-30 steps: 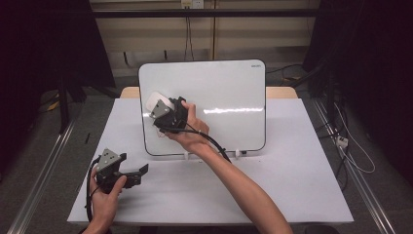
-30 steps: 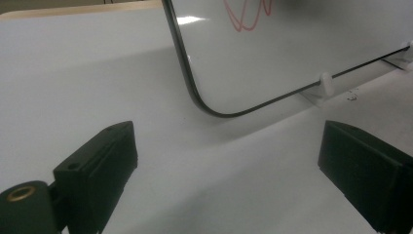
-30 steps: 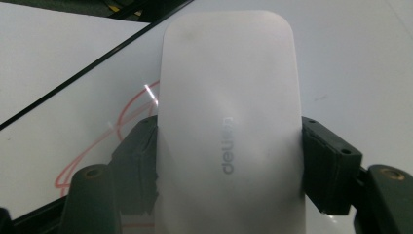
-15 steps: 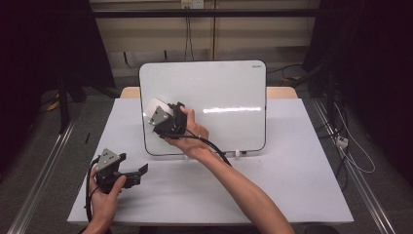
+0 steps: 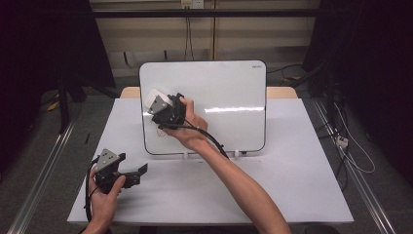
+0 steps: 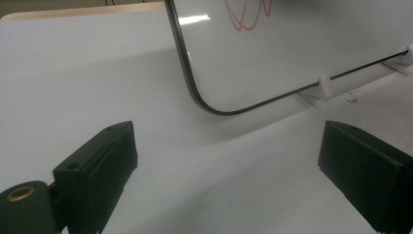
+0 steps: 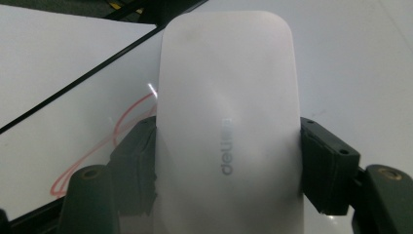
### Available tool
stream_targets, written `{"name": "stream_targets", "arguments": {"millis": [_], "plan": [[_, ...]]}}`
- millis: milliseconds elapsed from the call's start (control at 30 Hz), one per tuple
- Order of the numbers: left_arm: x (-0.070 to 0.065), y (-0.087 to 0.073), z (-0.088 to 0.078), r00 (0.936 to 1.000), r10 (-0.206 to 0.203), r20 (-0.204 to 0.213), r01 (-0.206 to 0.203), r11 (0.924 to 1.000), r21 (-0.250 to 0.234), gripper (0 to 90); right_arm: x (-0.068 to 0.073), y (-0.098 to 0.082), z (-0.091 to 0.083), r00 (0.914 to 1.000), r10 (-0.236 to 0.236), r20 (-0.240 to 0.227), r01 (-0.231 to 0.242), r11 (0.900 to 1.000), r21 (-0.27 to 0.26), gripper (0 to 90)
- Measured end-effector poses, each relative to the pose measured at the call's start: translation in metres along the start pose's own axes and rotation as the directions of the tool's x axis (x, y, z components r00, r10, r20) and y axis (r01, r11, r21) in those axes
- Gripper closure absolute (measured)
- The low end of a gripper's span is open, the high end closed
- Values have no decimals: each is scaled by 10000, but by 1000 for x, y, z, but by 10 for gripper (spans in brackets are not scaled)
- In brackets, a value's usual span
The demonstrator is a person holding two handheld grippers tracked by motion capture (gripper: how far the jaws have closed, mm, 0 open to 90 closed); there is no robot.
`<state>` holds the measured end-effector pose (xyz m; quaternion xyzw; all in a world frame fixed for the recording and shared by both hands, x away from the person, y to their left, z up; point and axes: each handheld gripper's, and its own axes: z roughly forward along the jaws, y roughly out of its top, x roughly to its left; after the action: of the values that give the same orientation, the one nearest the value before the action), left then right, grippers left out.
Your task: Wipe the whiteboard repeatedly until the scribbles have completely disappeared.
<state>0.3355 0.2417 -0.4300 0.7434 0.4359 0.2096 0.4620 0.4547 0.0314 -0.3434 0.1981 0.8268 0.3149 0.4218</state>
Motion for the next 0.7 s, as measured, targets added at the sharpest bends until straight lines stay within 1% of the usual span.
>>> {"name": "stream_targets", "arguments": {"millis": [433,467,500,533,600,633,700], "plan": [[1,0,-1,10000,-35,-9,35,10000,-59,71,-23,15,7,9992,316,243,-316,9995,9,317],[1,0,-1,10000,-24,-13,24,10000,-37,71,-24,16,8,9987,427,287,-426,9991,-17,317],[1,0,0,10000,-57,-7,57,10000,-33,71,-24,18,8,9986,400,338,-402,9992,69,317],[1,0,0,10000,-38,33,38,10000,-21,71,-25,19,9,9987,325,380,-326,9995,33,317],[0,0,-1,10000,27,12,-27,10000,-32,70,-26,19,8,9985,411,366,-412,9992,20,317],[0,0,-1,10000,20,11,-20,10000,-38,71,-26,19,8,9988,307,368,-309,9995,39,317],[1,0,0,10000,6,31,-6,10000,-7,70,-23,19,7,9982,318,513,-318,9995,-8,317]]}}
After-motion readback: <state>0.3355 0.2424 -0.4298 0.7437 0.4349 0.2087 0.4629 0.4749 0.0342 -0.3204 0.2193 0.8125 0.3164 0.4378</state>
